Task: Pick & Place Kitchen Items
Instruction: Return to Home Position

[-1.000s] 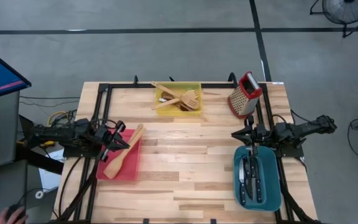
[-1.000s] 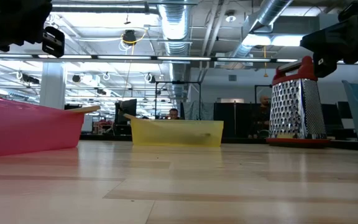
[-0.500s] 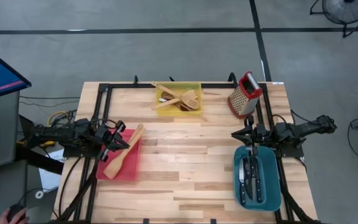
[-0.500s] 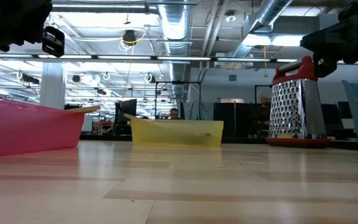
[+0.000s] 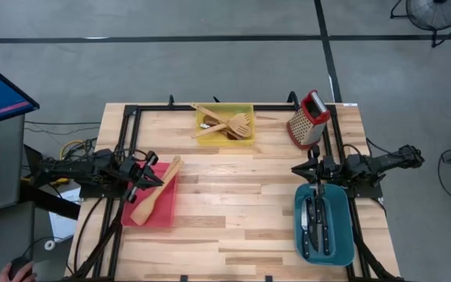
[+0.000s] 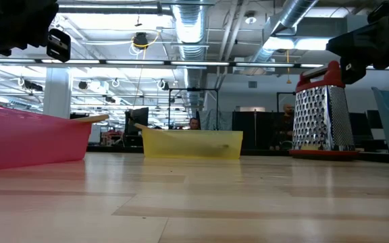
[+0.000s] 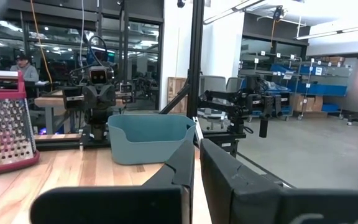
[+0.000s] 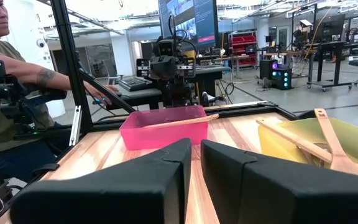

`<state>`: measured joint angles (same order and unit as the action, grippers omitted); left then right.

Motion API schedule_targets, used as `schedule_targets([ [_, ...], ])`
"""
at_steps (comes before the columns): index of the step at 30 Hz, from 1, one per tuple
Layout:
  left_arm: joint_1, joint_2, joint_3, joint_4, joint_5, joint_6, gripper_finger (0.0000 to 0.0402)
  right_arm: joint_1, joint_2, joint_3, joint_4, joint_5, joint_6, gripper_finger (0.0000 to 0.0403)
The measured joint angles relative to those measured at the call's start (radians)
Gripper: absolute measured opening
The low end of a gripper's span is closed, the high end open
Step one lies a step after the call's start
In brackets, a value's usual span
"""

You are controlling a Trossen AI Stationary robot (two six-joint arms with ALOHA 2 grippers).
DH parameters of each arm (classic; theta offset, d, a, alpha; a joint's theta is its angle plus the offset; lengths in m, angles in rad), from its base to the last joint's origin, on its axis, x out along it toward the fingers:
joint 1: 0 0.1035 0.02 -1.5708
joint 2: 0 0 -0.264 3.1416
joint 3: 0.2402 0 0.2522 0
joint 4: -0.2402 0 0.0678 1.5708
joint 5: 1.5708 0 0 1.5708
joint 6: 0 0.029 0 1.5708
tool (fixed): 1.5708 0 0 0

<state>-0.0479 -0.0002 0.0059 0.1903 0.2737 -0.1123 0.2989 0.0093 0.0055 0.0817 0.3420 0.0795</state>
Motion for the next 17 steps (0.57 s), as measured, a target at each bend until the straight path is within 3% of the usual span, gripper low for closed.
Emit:
schedule_targets([
  [17, 0.000, 0.000, 0.000, 0.007, 0.000, 0.000, 0.0012, 0.000, 0.000, 0.000, 0.000, 0.000, 0.000, 0.0047],
])
